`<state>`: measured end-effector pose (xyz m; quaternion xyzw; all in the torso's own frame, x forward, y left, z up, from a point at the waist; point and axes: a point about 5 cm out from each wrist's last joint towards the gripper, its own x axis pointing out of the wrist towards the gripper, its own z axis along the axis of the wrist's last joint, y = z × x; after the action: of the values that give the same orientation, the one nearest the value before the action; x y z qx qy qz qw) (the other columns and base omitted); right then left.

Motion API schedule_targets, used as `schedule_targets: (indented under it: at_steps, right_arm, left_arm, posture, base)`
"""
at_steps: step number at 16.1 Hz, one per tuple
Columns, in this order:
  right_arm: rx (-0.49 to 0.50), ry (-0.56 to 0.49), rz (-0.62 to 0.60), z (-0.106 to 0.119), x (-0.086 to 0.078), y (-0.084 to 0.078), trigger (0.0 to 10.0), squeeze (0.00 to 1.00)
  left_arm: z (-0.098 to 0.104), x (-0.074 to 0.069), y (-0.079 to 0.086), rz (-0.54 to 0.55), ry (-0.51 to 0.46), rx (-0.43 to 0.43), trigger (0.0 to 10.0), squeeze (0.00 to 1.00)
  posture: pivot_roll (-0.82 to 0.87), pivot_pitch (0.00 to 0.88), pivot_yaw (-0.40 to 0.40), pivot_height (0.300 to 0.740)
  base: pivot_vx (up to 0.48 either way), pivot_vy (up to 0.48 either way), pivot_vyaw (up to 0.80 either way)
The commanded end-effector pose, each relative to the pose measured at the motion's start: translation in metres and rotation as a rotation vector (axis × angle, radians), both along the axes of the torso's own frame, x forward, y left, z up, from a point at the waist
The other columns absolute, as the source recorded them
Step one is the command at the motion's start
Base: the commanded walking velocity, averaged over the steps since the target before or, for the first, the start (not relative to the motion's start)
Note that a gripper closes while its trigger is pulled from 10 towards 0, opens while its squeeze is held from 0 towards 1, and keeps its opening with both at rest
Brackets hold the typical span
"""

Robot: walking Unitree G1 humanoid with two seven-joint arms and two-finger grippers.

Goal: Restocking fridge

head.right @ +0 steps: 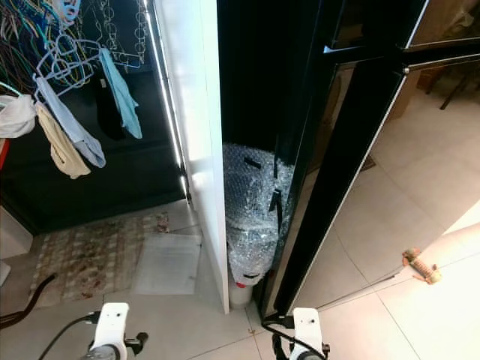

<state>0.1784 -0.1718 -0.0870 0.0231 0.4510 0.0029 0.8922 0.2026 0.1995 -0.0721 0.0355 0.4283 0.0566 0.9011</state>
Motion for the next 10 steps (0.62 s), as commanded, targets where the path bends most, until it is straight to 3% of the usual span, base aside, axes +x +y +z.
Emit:
schedule_targets:
  at_steps: [1,3,10]
  right_arm:
    - [0.002,0.001,0.012,0.001,0.002,0.003,10.0,0.00]
    - [-0.012,-0.009,0.017,0.001,0.004,0.003,10.0,0.00]
    - [-0.042,0.046,-0.011,-0.005,-0.014,-0.010,10.0,0.00]
  left_arm:
    - [-0.002,-0.004,0.005,0.014,0.022,0.006,10.0,0.00]
    - [-0.001,-0.003,0.006,0.009,0.020,0.008,10.0,0.00]
    - [-0.001,-0.004,0.010,0.032,0.024,0.014,10.0,0.00]
  posture:
    - [-0.08,0.000,0.008,0.740]
    - [-0.08,0.000,0.016,0.740]
    - [-0.10,0.004,0.022,0.740]
  base:
    - [0.000,0.000,0.00]
    - [0.000,0.000,0.31]
    - [0.000,0.000,0.80]
